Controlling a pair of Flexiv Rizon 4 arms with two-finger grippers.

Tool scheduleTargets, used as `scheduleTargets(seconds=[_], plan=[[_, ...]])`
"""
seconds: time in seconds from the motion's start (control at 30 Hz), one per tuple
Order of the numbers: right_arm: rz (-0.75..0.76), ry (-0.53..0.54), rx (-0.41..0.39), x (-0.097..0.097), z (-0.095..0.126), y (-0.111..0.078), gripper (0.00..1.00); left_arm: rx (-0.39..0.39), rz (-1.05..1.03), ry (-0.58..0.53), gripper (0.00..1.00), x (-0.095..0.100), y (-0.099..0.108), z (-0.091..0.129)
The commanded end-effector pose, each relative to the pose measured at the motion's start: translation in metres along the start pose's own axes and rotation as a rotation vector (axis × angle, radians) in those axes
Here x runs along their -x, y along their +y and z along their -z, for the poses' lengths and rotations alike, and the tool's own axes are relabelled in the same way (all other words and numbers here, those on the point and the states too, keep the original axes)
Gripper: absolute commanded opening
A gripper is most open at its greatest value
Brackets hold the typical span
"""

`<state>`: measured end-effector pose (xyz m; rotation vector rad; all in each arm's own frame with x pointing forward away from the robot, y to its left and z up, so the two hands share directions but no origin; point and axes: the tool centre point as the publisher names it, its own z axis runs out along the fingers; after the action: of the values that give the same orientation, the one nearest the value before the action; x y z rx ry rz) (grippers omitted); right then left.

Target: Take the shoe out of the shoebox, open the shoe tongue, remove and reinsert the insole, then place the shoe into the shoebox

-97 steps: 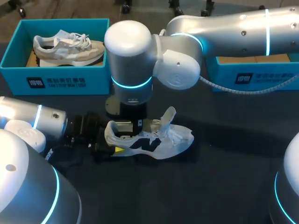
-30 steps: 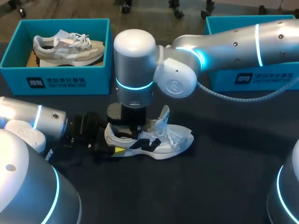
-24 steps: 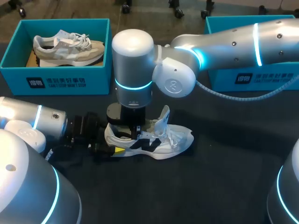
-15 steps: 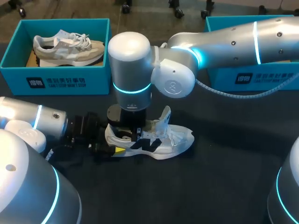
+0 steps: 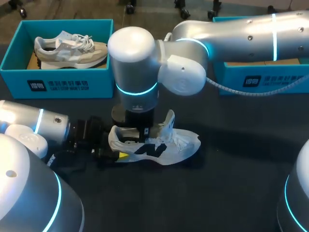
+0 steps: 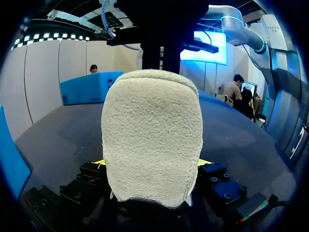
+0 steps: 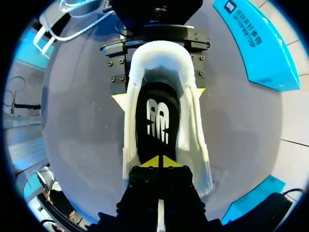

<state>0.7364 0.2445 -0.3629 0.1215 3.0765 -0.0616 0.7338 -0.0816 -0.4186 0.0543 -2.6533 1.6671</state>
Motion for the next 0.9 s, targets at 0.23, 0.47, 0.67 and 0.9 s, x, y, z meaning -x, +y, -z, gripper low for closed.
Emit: scheduleTargets(seconds=[0.23,0.47,0.67,0.9], plan=[[0.006,-0.019,0.015,0.002,0.002,-0.002,0.0,0.0,0.0,-0.003,0.0,0.0,0.002,-0.001],[0.009,-0.027,0.029,0.005,-0.008,0.003,0.32,0.0,0.0,-0.003,0.0,0.0,0.002,-0.001],[-0.001,-0.043,0.031,0.008,-0.011,0.003,0.33,0.0,0.0,-0.003,0.0,0.0,0.002,-0.001],[0.002,-0.061,0.04,0.013,-0.017,0.009,0.44,0.0,0.0,-0.003,0.0,0.0,0.002,-0.001]])
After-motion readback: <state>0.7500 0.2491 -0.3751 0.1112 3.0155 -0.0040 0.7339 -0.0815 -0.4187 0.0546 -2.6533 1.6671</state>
